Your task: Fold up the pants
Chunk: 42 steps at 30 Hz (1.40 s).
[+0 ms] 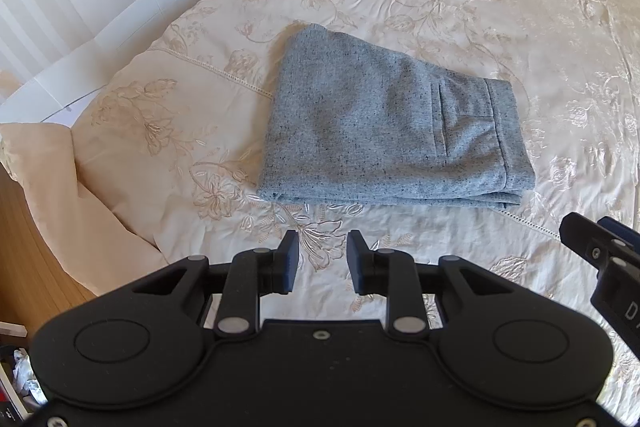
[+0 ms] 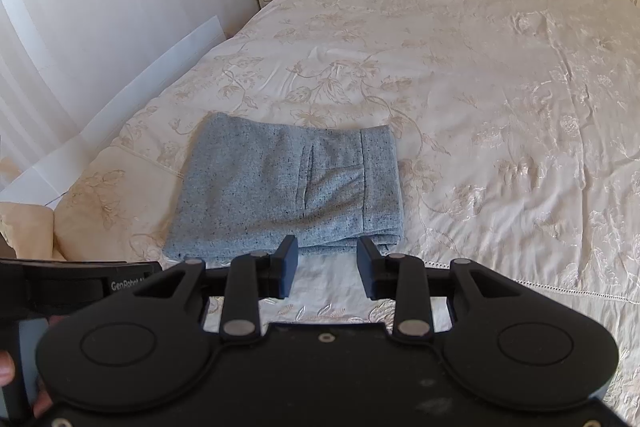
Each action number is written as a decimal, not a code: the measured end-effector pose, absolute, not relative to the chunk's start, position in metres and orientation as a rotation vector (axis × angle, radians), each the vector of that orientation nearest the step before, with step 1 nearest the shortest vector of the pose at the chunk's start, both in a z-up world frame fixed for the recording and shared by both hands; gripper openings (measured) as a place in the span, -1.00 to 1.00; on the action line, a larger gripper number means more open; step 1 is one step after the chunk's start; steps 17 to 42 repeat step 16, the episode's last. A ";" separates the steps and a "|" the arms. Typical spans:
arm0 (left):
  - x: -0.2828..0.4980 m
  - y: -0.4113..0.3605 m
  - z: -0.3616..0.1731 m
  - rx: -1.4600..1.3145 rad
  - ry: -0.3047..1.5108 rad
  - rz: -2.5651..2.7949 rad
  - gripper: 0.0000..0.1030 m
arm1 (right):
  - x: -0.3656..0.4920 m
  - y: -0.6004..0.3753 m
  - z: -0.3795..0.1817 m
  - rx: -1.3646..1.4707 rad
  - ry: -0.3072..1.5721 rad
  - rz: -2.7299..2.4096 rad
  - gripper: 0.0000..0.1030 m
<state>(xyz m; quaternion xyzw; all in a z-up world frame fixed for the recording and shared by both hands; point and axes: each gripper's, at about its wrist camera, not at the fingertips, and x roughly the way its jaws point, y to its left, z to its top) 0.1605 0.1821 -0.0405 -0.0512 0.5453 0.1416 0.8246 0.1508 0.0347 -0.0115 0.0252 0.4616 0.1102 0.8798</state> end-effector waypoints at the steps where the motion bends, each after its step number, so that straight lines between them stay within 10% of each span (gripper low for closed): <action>1: 0.161 0.182 -0.041 -0.108 1.160 0.299 -0.29 | 0.151 0.035 -0.012 0.053 0.964 0.228 -0.32; 42: 0.166 0.190 -0.048 -0.095 1.165 0.279 -0.29 | 0.156 0.045 -0.020 0.052 0.980 0.215 -0.32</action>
